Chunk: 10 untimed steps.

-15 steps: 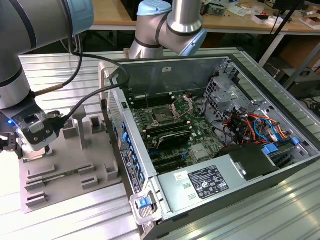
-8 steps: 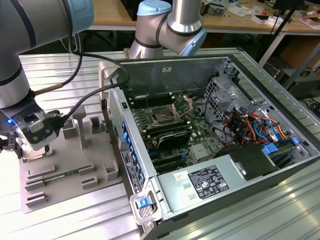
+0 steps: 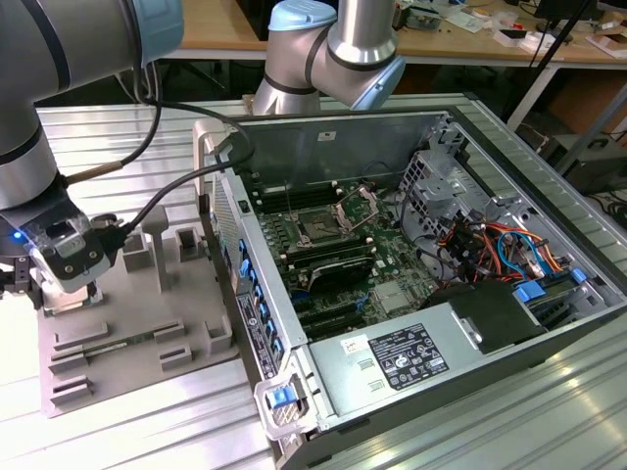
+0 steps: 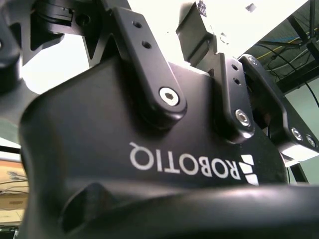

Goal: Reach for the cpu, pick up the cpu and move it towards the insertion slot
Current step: 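Pick up the cpu and move it towards the insertion slot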

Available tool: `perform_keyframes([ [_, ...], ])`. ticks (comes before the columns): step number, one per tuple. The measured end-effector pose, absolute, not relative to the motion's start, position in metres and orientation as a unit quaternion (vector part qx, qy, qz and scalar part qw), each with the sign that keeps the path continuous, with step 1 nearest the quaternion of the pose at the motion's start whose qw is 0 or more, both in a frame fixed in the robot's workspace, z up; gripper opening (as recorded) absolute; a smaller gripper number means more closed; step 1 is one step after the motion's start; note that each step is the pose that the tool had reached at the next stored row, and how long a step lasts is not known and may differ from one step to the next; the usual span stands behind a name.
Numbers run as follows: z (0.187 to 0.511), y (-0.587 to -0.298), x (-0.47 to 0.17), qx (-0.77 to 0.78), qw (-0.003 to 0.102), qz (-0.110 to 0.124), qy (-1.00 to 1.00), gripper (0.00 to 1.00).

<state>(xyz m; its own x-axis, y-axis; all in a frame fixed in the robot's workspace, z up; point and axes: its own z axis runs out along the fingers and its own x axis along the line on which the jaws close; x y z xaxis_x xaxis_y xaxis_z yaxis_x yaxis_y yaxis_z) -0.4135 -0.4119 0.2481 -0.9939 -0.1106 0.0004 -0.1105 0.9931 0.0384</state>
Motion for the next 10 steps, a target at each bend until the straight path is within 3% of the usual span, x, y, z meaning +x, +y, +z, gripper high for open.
perform_keyframes([
  [10,0.252,-0.4119,-0.4135,0.055,0.001,-0.019,-0.998,0.55],
])
